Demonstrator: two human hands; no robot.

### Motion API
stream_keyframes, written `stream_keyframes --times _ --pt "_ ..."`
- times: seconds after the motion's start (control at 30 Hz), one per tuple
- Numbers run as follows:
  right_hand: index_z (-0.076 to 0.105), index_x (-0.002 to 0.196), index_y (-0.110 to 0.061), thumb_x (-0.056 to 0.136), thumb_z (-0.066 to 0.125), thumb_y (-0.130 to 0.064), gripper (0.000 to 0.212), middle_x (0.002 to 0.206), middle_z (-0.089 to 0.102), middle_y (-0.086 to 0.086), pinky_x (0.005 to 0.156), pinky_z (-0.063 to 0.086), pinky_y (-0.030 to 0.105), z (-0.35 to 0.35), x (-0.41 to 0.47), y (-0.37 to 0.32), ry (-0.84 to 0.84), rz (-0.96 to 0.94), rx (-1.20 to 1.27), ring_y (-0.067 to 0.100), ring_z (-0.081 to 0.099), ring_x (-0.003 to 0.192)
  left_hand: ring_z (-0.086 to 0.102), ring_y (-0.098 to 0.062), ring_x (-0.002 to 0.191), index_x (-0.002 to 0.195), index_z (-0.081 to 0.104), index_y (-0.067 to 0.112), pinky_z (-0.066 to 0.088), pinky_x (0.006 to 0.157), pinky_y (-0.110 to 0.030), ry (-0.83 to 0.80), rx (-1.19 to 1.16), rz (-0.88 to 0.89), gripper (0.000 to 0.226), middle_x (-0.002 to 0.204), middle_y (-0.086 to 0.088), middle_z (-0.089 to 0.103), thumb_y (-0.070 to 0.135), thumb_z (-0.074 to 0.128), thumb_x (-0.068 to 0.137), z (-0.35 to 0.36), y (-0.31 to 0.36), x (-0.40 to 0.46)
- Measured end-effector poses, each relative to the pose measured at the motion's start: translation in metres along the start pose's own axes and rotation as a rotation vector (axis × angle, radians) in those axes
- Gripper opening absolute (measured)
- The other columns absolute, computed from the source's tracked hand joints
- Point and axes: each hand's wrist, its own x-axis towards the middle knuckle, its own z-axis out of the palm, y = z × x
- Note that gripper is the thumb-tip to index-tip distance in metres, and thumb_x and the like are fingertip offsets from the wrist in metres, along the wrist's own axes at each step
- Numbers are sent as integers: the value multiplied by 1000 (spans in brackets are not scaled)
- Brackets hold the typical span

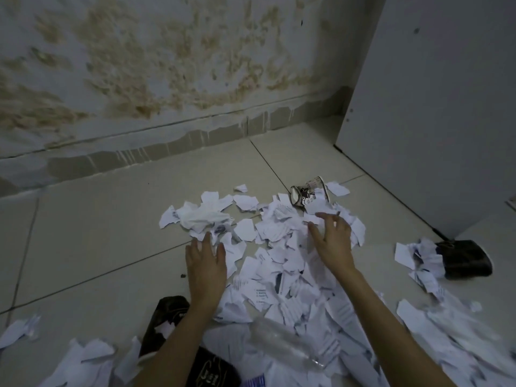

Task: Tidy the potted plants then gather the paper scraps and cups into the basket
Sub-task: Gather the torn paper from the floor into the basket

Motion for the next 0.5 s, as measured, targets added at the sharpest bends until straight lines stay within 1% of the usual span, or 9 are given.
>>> stream_keyframes --times 0.07,0.1,0.17,0.23,0.3,0.4,0.5 --pt "33 142 -22 96 38 -43 51 154 15 15 115 6 51 13 -4 7 -101 126 -34 38 2 143 9 -26 145 146 28 18 13 119 -40 -50 -60 -44 47 156 -11 15 29 32 100 13 4 -2" --pt "27 145 -26 96 33 -47 53 157 7 13 114 -1 53 22 -9 10 -155 141 -76 39 -6 143 7 -25 145 146 28 19 11 119 -38 -72 -69 -54 47 157 -10 14 29 31 101 20 6 -4" --pt "22 146 -31 95 28 -52 55 158 2 10 114 -8 52 39 -21 12 -196 90 -113 37 -15 143 4 -25 146 146 30 17 7 120 -36 -86 -42 -44 46 157 -9 15 27 31 101 33 9 -12" --pt "25 145 -32 95 30 -52 53 158 4 8 114 -10 49 51 -32 7 -179 39 -85 32 -14 144 7 -25 145 144 33 13 4 119 -32 -61 13 -19 44 156 -7 19 25 32 101 42 10 -18" --pt "29 144 -31 95 33 -49 52 158 6 5 116 -7 44 59 -43 0 -145 27 -1 27 -11 145 13 -25 144 141 38 10 7 118 -30 -34 53 3 43 154 -5 26 23 33 101 49 10 -24" --pt "27 144 -31 96 39 -43 51 158 7 1 118 2 37 66 -57 -18 -155 36 265 19 -4 146 22 -24 138 136 45 7 17 115 -30 -10 -70 -15 40 149 -4 37 21 35 100 55 17 -31" --pt "27 145 -25 98 40 -33 49 157 16 -2 119 14 35 70 -67 -36 -190 -11 401 14 10 145 31 -23 134 131 50 3 20 112 -26 2 -178 -52 37 143 -7 45 15 36 100 58 23 -36"
